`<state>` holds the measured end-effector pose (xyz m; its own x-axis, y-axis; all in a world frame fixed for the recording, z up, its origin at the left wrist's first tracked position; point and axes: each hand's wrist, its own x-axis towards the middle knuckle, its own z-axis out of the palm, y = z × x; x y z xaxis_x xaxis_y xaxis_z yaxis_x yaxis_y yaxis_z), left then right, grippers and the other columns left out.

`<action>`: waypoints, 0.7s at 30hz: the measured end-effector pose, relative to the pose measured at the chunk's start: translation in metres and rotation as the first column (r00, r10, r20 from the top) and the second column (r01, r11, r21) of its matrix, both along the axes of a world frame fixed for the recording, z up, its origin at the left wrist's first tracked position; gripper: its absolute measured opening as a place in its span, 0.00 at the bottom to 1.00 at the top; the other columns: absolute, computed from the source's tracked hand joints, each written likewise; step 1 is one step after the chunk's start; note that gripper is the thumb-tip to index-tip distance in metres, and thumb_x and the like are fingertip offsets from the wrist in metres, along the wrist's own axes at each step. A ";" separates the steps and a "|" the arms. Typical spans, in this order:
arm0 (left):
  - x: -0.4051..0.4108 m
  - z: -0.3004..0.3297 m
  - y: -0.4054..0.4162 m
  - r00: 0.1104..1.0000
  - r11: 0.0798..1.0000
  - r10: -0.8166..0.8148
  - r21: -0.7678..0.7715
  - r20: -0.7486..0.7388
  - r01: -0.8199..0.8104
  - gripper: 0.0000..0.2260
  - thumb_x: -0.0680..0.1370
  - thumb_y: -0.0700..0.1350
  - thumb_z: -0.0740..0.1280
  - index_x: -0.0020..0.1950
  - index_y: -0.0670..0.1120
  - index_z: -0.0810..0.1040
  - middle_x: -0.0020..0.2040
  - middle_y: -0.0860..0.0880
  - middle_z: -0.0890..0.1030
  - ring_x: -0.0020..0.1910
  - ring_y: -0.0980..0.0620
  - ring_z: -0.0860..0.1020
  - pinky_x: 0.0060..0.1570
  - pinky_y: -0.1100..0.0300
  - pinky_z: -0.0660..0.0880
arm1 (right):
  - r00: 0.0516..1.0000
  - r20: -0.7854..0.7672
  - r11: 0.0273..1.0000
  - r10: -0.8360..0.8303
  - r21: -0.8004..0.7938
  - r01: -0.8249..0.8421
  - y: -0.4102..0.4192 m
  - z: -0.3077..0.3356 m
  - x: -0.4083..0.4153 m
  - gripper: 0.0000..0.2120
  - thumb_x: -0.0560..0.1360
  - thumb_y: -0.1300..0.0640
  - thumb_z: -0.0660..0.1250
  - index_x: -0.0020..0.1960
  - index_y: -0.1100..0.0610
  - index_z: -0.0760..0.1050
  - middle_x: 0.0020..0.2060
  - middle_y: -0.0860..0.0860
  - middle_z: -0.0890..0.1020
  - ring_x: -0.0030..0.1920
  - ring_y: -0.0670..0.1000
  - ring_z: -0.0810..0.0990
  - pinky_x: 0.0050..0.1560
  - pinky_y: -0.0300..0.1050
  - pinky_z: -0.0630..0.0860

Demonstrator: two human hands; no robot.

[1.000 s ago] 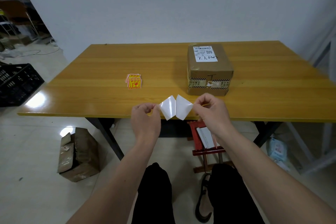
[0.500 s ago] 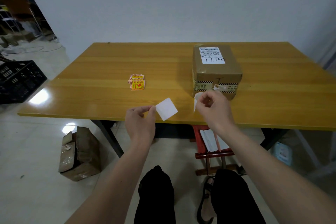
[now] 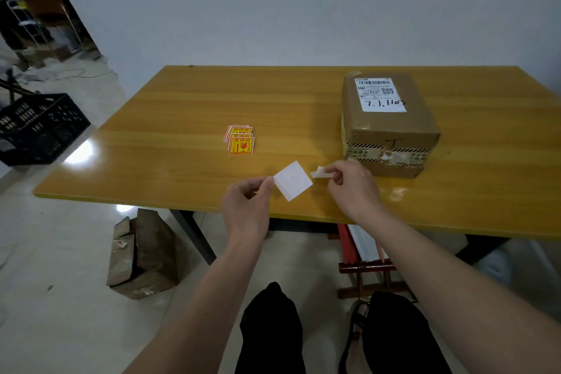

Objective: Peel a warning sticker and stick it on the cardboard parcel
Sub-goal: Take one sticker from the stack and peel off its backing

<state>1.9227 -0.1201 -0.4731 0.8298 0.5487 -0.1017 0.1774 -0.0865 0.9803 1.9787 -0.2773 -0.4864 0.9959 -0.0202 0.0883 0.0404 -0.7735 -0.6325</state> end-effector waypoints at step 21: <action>-0.037 0.017 -0.028 0.976 0.984 -0.175 -0.007 0.127 0.178 0.04 0.75 0.42 0.69 0.43 0.48 0.82 0.37 0.56 0.81 0.36 0.62 0.76 0.38 0.68 0.73 | 0.999 0.031 0.933 -0.012 0.359 0.000 -0.028 0.023 -0.069 0.07 0.75 0.59 0.64 0.51 0.54 0.79 0.43 0.49 0.78 0.41 0.47 0.74 0.40 0.41 0.69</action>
<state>1.8860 -0.1481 -0.4564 0.9203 0.3913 0.0005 0.0365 -0.0870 0.9955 1.9100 -0.3055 -0.4632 0.9924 -0.0623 0.1062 0.0616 -0.4952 -0.8666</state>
